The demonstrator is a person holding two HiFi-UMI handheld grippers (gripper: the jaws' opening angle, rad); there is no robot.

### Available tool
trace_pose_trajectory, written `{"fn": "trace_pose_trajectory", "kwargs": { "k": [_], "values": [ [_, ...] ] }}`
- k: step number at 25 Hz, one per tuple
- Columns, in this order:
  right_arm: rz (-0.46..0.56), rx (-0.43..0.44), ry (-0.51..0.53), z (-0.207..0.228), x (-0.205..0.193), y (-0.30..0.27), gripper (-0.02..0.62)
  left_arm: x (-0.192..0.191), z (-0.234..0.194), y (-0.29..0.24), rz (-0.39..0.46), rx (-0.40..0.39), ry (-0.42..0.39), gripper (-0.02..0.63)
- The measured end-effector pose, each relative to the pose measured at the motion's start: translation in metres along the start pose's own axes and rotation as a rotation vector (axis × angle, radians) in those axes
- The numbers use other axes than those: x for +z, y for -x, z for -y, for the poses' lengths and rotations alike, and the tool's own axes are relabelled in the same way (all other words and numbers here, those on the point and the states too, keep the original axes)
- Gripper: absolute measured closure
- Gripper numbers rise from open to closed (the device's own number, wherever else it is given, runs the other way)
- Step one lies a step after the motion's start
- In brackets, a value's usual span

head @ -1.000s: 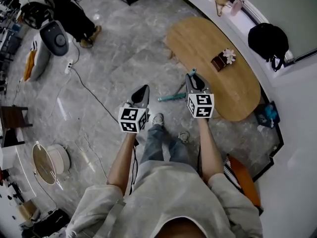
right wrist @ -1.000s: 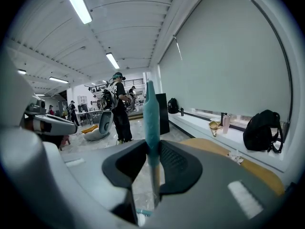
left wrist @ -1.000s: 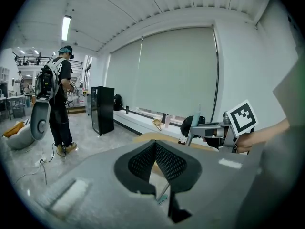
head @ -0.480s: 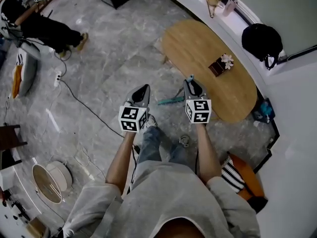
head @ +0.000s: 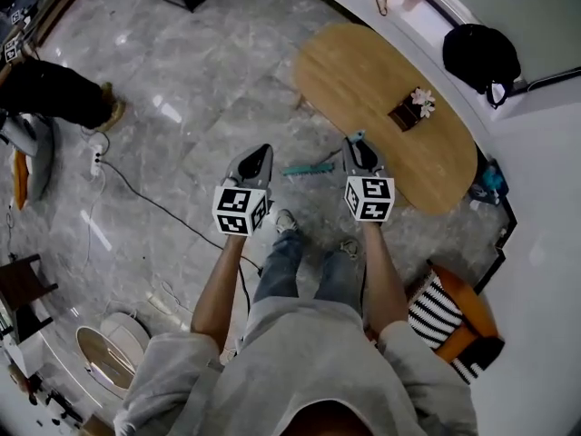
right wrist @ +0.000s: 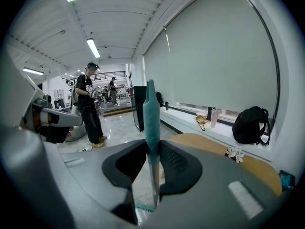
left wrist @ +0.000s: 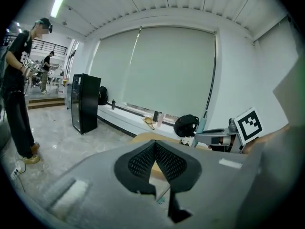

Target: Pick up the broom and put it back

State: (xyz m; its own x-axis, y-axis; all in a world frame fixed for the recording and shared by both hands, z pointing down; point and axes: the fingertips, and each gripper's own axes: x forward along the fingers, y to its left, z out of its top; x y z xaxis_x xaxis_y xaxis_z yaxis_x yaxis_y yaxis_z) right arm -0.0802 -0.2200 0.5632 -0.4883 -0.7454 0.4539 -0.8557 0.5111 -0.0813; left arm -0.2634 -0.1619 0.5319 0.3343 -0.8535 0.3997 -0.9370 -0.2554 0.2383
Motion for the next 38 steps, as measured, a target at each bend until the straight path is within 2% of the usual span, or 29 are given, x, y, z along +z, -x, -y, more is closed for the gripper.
{"fn": "trace_pose_trajectory", "kwargs": {
  "k": [5,11,26,38],
  "values": [
    [0.004,-0.024,-0.036,0.005,-0.006,-0.025,0.506,-0.006,-0.014,-0.016,-0.017,-0.005,-0.002,0.603],
    [-0.009,-0.023,-0.081,0.015,-0.022,-0.057,0.506,-0.011,-0.031,-0.039,-0.033,0.039,-0.003,0.603],
    [-0.084,-0.024,-0.159,0.053,-0.099,-0.116,0.505,-0.063,-0.03,-0.098,-0.106,0.065,0.016,0.603],
    [-0.075,-0.039,-0.172,0.1,-0.111,-0.133,0.505,-0.077,-0.022,-0.134,-0.119,0.056,0.03,0.603]
  ]
}}
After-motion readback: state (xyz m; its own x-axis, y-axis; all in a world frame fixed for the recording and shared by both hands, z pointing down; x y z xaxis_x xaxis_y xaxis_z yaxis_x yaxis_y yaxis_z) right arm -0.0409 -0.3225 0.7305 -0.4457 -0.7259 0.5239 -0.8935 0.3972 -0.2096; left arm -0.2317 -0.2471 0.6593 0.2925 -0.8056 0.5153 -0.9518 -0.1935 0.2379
